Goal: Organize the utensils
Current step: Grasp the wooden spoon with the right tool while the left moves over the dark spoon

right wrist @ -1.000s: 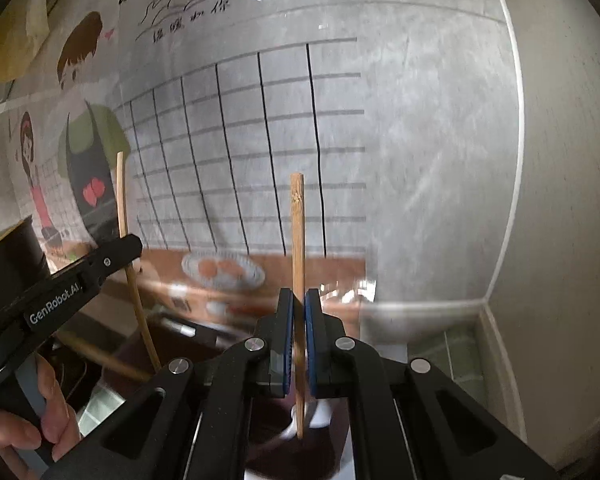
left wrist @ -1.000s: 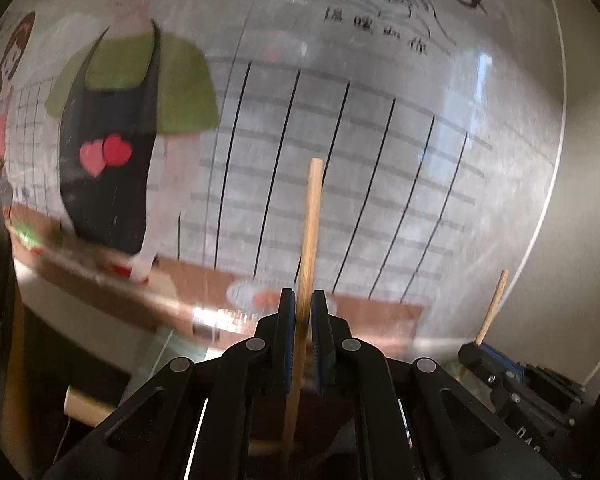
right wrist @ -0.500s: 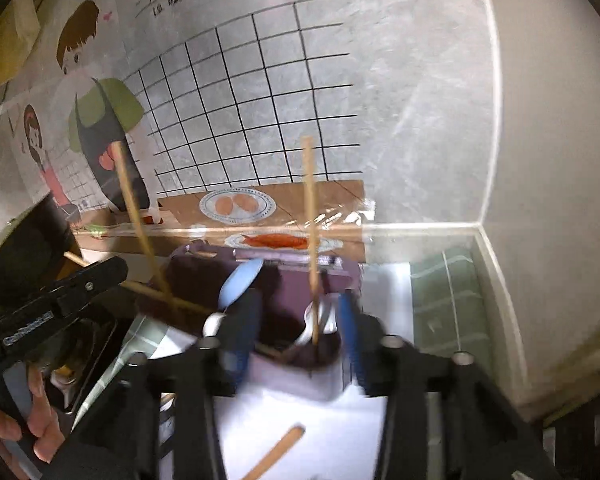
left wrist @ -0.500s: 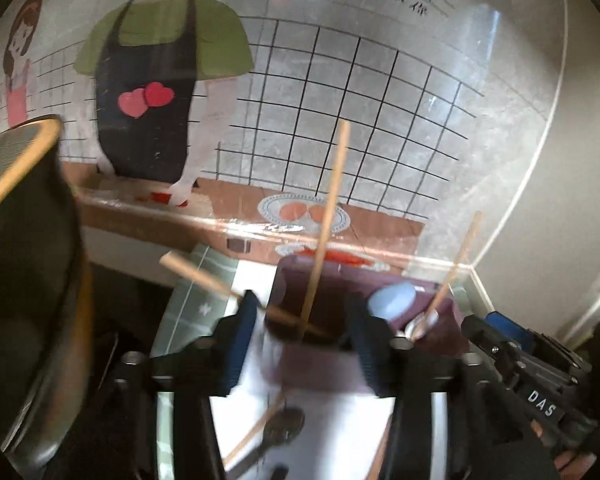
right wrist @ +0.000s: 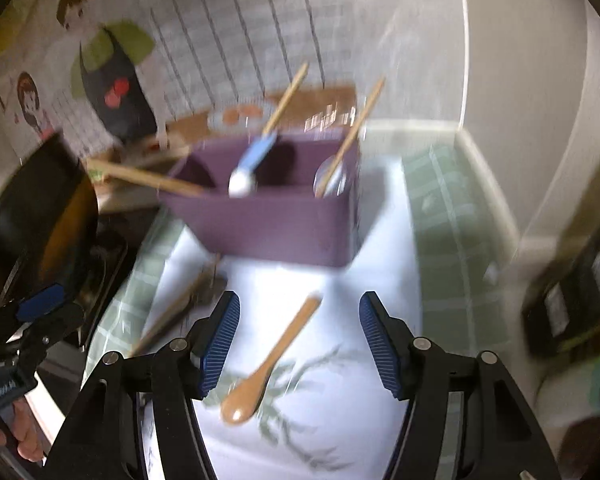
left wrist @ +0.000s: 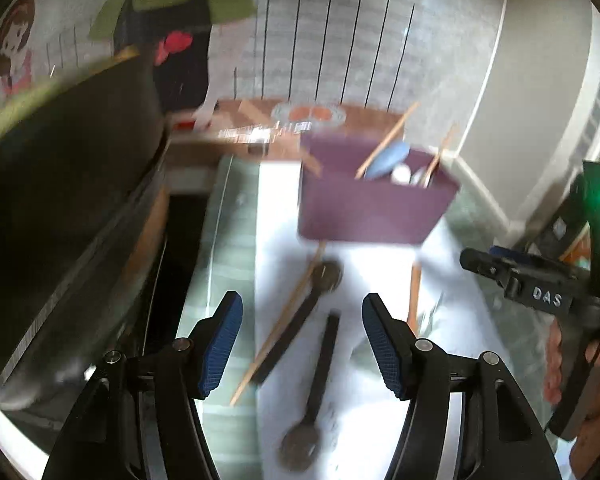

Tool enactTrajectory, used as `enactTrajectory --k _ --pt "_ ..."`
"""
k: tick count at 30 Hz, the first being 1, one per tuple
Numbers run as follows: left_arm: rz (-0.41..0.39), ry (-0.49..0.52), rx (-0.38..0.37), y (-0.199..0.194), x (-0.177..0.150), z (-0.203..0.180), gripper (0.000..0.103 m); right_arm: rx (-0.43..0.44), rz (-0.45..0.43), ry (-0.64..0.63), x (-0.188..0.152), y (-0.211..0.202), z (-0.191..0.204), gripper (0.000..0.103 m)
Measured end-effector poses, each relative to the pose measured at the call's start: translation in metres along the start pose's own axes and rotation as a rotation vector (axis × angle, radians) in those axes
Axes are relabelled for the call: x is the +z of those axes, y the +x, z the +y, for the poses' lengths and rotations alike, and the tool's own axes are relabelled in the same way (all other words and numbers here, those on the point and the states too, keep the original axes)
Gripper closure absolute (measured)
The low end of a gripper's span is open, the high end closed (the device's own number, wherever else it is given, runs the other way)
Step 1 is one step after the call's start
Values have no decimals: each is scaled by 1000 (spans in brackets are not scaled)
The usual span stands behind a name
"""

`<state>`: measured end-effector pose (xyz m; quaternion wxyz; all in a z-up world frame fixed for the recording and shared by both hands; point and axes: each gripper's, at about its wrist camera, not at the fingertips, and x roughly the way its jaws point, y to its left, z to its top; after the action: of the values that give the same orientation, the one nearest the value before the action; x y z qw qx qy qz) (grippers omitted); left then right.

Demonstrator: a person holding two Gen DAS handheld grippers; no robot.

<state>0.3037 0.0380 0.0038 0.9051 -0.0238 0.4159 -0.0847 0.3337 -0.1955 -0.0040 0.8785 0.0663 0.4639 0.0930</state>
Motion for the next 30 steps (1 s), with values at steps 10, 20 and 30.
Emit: enactTrajectory --k 10,20,30 --pt "122 12 -38 -1 -52 22 40 -94 205 33 -24 72 36 64" --pt "245 56 -190 25 -60 15 40 -144 206 -65 -36 67 47 93" --pt "377 35 -307 65 -40 -2 60 -108 179 -42 -72 6 13 95"
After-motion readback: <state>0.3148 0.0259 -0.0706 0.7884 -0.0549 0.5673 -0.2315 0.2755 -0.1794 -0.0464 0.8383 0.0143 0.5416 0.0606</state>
